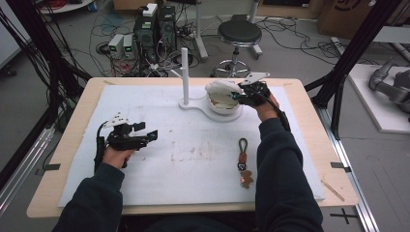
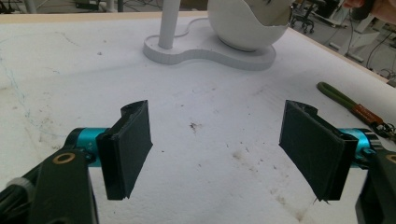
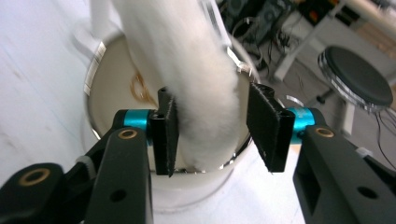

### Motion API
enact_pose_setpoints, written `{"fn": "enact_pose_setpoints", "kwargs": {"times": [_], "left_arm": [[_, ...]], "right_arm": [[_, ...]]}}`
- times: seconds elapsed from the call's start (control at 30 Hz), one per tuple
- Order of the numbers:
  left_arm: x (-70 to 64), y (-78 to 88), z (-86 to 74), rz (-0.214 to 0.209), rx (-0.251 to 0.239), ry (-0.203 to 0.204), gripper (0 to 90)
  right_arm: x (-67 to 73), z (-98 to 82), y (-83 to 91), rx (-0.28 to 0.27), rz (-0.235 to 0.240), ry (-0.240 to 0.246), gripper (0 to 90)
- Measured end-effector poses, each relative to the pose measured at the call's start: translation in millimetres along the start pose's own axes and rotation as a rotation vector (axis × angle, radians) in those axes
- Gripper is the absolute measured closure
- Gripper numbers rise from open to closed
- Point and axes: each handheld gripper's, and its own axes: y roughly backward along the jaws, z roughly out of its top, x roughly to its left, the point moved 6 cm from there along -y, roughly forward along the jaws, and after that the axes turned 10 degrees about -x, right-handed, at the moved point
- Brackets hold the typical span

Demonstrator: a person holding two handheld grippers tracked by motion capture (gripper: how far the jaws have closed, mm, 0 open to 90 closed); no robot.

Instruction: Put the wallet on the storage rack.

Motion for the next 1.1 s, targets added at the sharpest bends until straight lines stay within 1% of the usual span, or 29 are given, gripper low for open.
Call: {"fn": "enact_pose_setpoints", "kwargs": {"times": [0.07,0.1,0.13,0.17,0.23,0.27,0.3,0.37,0.4,0.43,0.5,0.53,0.57,0.67,0.7,0.73,0.77,0.8,0.83,0.87,0.9,0.93,0.97,1.0,1.07,1.1], "left_arm": [[-0.2,0.1,0.1,-0.001,-0.001,0.002,24.9],[-0.2,0.1,0.1,-0.001,-0.001,0.002,24.9],[-0.3,0.2,0.2,-0.001,-0.001,0.002,24.9],[-0.3,0.1,0.1,-0.001,-0.001,0.002,24.8],[-0.6,-0.3,-0.1,-0.002,-0.001,0.003,24.8],[-0.6,-0.3,-0.1,-0.002,-0.001,0.003,24.8],[-0.7,-0.5,-0.2,-0.002,-0.001,0.003,24.8],[-0.7,-0.3,-0.1,-0.002,-0.001,0.003,24.8],[-0.7,-0.3,-0.1,-0.002,-0.001,0.004,24.8],[-0.6,-0.4,-0.2,-0.002,0.0,0.004,24.9],[-0.3,-0.7,-0.3,0.0,-0.001,0.006,24.8],[-0.4,-0.8,-0.7,-0.002,0.003,0.002,24.8],[-0.6,-0.8,-0.6,-0.003,0.002,0.002,24.8],[-0.3,-0.1,-0.2,-0.003,0.0,0.005,24.8],[0.1,0.2,-0.1,0.0,0.0,0.005,24.8],[0.3,0.5,0.2,0.0,-0.005,0.006,24.9],[0.3,0.5,0.2,0.0,-0.005,0.006,24.8],[0.8,0.9,0.0,0.001,-0.002,0.004,24.8],[1.2,1.1,-0.1,0.002,-0.003,0.005,24.8],[1.2,1.1,-0.1,0.002,-0.003,0.005,24.8],[1.8,1.5,-0.2,0.003,-0.005,0.006,24.9],[2.1,1.6,0.0,0.005,-0.006,0.005,24.9],[2.1,1.6,0.0,0.005,-0.006,0.005,24.9],[2.3,1.7,0.3,0.006,-0.013,0.006,24.8],[2.3,2.4,1.0,0.008,-0.017,0.003,24.8],[2.5,2.9,1.9,0.011,-0.026,-0.002,24.8]], "right_arm": [[0.2,4.8,6.3,-0.024,0.009,0.008,66.4],[-0.1,6.2,9.1,-0.027,0.003,0.017,72.1],[-0.4,5.8,11.7,-0.013,-0.008,0.04,76.5],[-1.3,4.5,13.0,0.003,-0.013,0.051,80.4],[-1.4,1.2,13.0,0.022,-0.008,0.047,87.3],[-1.4,1.2,13.0,0.022,-0.008,0.047,87.3],[-1.5,-3.1,10.6,0.047,-0.002,0.061,90.0],[-1.8,-5.0,8.9,0.062,-0.013,0.057,90.0],[-2.1,-5.1,7.9,0.061,-0.022,0.04,89.9],[-2.4,-5.1,7.2,0.06,-0.02,0.035,90.0],[-1.5,-7.7,6.2,0.096,-0.023,0.012,89.8],[-1.0,-9.2,7.2,0.111,-0.02,0.005,87.8],[-0.8,-9.2,8.6,0.109,-0.017,-0.003,84.5],[-1.6,-6.3,19.2,0.065,-0.011,-0.073,74.3],[-1.6,-6.3,19.2,0.065,-0.011,-0.073,74.3],[-3.8,-3.8,30.0,0.04,-0.019,-0.129,61.4],[-4.3,-3.4,34.1,0.039,-0.024,-0.158,56.5],[-4.3,-3.4,34.1,0.039,-0.024,-0.158,56.5],[-6.4,-2.6,46.4,0.022,-0.029,-0.234,46.8],[-6.4,-2.6,46.4,0.022,-0.029,-0.234,46.8],[-6.1,-4.5,59.3,-0.018,-0.052,-0.252,44.5],[-5.3,-6.3,64.2,-0.025,-0.065,-0.253,42.2],[-5.3,-6.3,64.2,-0.025,-0.065,-0.253,42.2],[-1.4,-13.8,77.4,-0.05,-0.077,-0.265,39.3],[3.4,-22.5,87.8,-0.075,-0.088,-0.262,35.4],[6.9,-30.2,93.4,-0.073,-0.097,-0.267,32.1]]}}
